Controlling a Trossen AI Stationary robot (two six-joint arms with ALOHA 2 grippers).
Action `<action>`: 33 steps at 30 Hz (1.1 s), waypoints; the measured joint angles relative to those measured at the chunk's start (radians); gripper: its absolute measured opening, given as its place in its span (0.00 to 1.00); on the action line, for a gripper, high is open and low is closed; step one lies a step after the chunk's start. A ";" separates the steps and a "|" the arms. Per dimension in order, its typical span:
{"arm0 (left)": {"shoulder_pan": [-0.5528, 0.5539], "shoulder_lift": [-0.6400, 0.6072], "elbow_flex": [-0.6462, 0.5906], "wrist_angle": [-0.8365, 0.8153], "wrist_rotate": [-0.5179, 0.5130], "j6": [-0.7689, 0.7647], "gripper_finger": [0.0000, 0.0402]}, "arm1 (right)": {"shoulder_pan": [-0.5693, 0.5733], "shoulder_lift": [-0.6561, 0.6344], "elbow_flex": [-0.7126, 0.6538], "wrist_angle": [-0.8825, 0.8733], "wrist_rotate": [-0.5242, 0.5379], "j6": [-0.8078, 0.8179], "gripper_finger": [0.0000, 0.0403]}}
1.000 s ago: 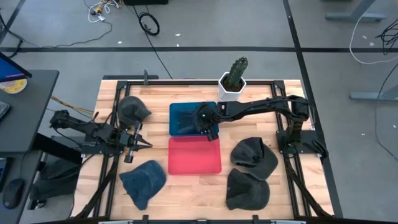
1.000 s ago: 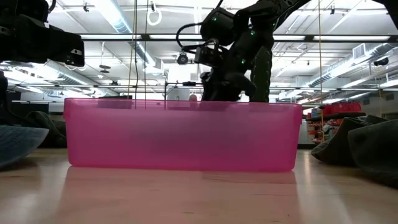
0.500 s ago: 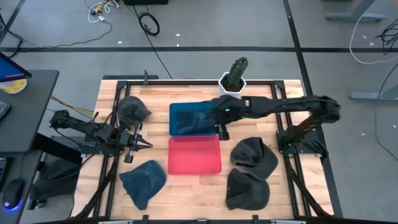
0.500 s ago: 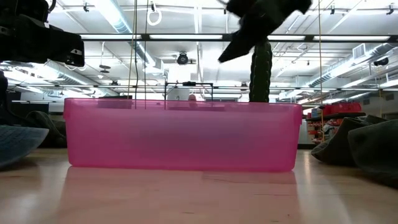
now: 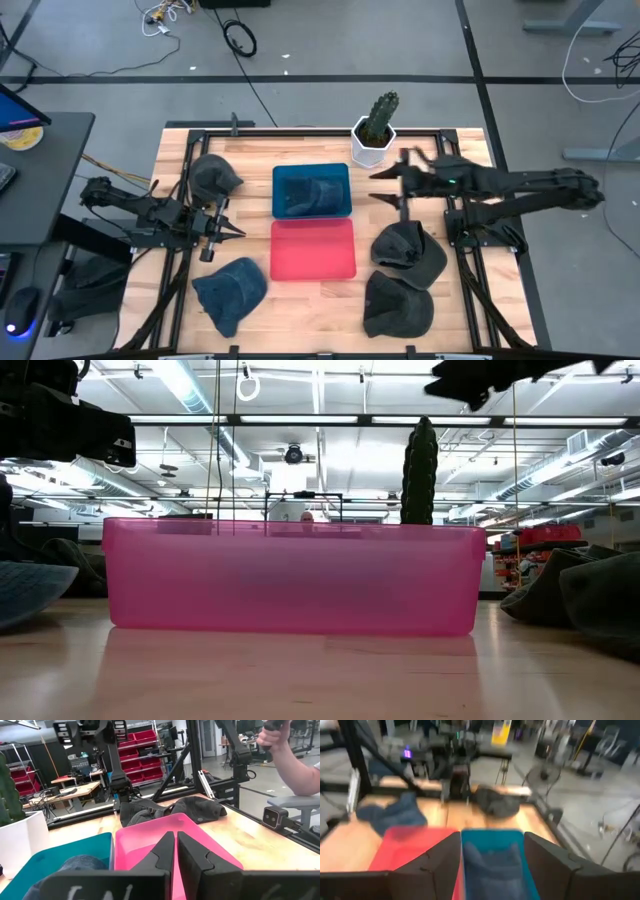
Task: Pick & Place hat
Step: Put the blue cap into the blue bin
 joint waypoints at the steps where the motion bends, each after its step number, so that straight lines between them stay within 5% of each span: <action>1: 0.000 0.000 0.000 0.000 0.000 0.000 0.06 | 0.005 -0.039 -0.029 0.024 0.007 0.001 0.55; 11: 0.001 0.000 0.000 0.000 0.000 0.000 0.06 | 0.051 -0.333 -0.330 0.191 0.010 0.052 0.55; 33: 0.001 0.000 0.000 0.131 0.000 -0.217 0.06 | 0.134 -0.837 -0.669 0.361 0.002 -0.022 0.55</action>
